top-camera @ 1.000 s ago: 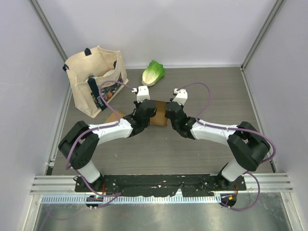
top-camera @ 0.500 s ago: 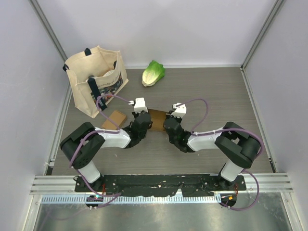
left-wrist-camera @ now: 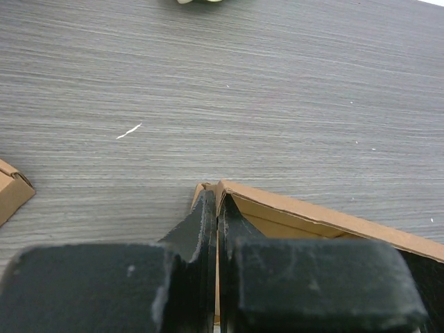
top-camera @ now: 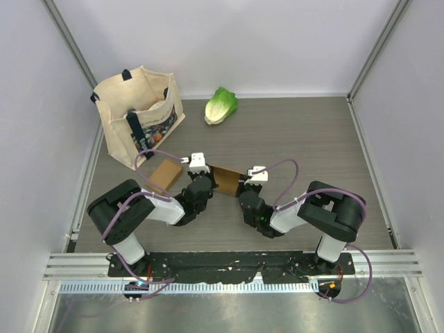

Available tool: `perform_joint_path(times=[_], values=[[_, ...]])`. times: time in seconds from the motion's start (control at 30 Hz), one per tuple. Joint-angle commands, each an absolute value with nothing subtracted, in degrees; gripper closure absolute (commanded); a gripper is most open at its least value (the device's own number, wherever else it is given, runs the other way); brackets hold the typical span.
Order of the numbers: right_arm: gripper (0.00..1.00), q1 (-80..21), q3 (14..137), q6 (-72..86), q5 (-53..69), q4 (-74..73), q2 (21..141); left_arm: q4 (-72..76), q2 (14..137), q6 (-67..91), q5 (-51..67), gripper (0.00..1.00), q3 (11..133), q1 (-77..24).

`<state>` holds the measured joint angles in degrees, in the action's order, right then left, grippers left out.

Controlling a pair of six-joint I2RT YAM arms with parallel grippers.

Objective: Fold the paper box

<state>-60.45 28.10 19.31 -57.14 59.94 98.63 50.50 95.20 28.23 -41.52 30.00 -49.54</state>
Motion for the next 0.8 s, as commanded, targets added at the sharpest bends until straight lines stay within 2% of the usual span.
perform_joint_path(times=[0.0, 0.1, 0.2, 0.37, 0.47, 0.5, 0.57, 0.6, 0.7, 0.77], values=[[0.99, -60.8, 25.8, 18.7, -65.0, 67.1, 99.1, 52.5, 96.2, 26.5, -46.6, 1.00, 26.4, -49.0], [0.99, -61.5, 24.6, 19.7, -64.3, 67.4, 99.8, 53.6, 96.6, 25.5, -46.2, 1.00, 25.8, -49.4], [0.94, -63.3, 24.1, 19.3, -65.0, 67.2, 100.0, 54.8, 96.8, 24.5, -46.8, 1.00, 25.0, -50.1], [0.81, -65.6, 23.1, 19.1, -64.9, 63.3, 97.8, 57.7, 97.9, 24.3, -46.9, 1.00, 23.4, -50.5], [0.68, -67.0, 22.1, 21.3, -64.9, 57.1, 93.2, 59.3, 98.8, 23.6, -48.3, 1.00, 23.0, -51.3], [0.59, -67.4, 22.2, 22.2, -65.0, 50.3, 91.4, 59.3, 98.8, 23.5, -48.6, 1.00, 23.2, -51.6], [0.51, -68.5, 23.8, 29.7, -64.3, 37.3, 83.9, 59.2, 98.7, 23.1, -49.1, 1.00, 23.2, -51.9], [0.45, -68.5, 25.9, 33.1, -63.1, 23.6, 81.2, 59.3, 98.6, 23.1, -49.4, 1.00, 23.3, -51.9], [0.43, -68.6, 29.3, 40.1, -56.5, 3.2, 71.4, 59.3, 98.8, 23.0, -49.9, 1.00, 23.3, -52.2], [0.41, -68.5, 29.8, 40.8, -51.6, -3.2, 65.2, 59.3, 98.7, 23.0, -50.1, 1.00, 23.2, -52.4]])
